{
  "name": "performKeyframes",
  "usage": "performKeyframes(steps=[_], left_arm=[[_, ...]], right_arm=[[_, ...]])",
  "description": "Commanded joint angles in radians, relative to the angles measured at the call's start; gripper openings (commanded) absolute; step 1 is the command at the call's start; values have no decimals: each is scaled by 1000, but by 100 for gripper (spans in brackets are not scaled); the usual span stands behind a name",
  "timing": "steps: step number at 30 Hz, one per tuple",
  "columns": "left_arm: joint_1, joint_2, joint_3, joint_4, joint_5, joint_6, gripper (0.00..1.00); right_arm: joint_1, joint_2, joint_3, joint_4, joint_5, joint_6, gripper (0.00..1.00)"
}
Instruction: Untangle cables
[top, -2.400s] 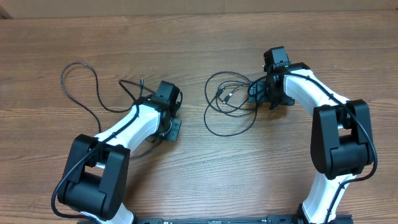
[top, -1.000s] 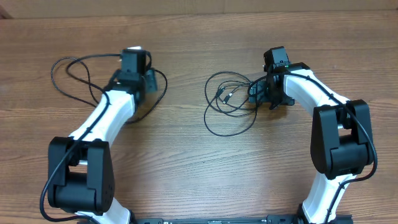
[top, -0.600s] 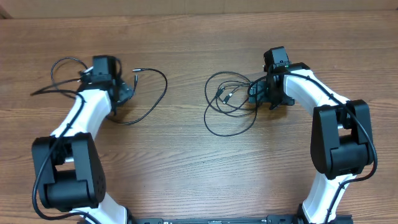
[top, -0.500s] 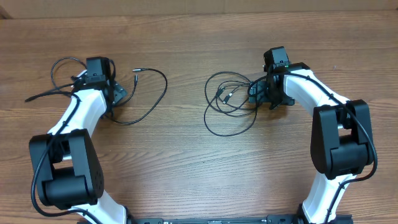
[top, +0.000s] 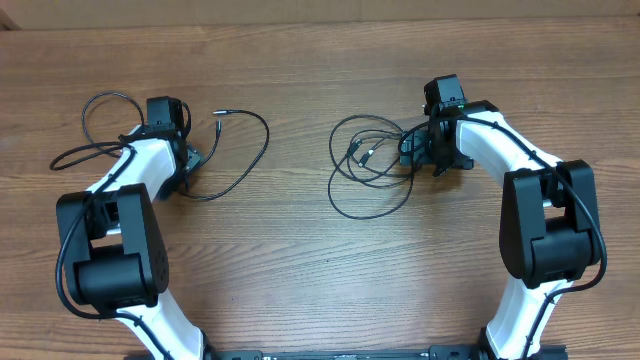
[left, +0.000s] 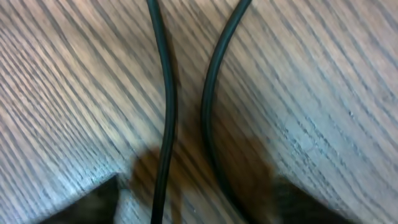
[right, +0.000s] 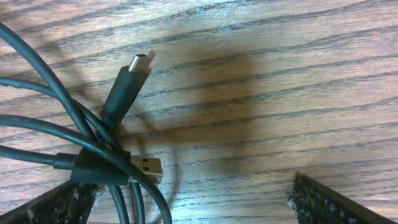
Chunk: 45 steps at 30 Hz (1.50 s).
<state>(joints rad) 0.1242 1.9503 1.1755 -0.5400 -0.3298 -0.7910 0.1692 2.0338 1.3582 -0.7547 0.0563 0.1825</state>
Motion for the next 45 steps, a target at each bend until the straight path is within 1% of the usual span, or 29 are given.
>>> performKeyframes(steps=[1, 2, 3, 6, 9, 11, 13, 14, 15, 23, 25, 26, 29, 31, 33, 36, 37, 38, 45], left_arm=[[0, 71, -27, -66, 17, -1, 28], [0, 71, -28, -77, 43, 6, 21], [0, 71, -27, -84, 70, 14, 18], [2, 71, -27, -92, 178, 94, 19], [2, 71, -27, -92, 258, 192, 17], [3, 71, -27, -100, 286, 253, 11], [8, 71, -27, -120, 308, 316, 10], [13, 71, -27, -132, 313, 338, 5], [20, 70, -27, -143, 323, 365, 4], [125, 42, -11, -193, 335, 539, 4], [156, 36, -11, -193, 335, 565, 4], [172, 35, -10, -193, 343, 577, 5], [209, 35, -11, -194, 406, 625, 12], [229, 35, -10, -193, 447, 634, 15], [244, 35, -10, -192, 465, 634, 23], [257, 35, -5, -201, 465, 634, 40], [259, 35, 0, -211, 465, 634, 42], [260, 34, 11, -224, 463, 634, 44], [258, 27, 118, -303, 464, 603, 47]], right_arm=[[0, 26, -16, 3, -17, 4, 100], [0, 26, -16, 3, -17, 4, 100], [0, 26, -16, 3, -17, 4, 100], [0, 26, -16, 3, -17, 4, 100], [0, 26, -16, 3, -17, 4, 100], [0, 26, -16, 3, -17, 4, 100], [0, 26, -16, 3, -17, 4, 100], [0, 26, -16, 3, -17, 4, 100], [0, 26, -16, 3, -17, 4, 100], [0, 26, -16, 3, -17, 4, 100], [0, 26, -16, 3, -17, 4, 100], [0, 26, -16, 3, -17, 4, 100], [0, 26, -16, 3, -17, 4, 100], [0, 26, -16, 3, -17, 4, 100], [0, 26, -16, 3, -17, 4, 100], [0, 26, -16, 3, -17, 4, 100], [0, 26, -16, 3, -17, 4, 100], [0, 26, -16, 3, -17, 4, 100], [0, 26, -16, 3, -17, 4, 100]])
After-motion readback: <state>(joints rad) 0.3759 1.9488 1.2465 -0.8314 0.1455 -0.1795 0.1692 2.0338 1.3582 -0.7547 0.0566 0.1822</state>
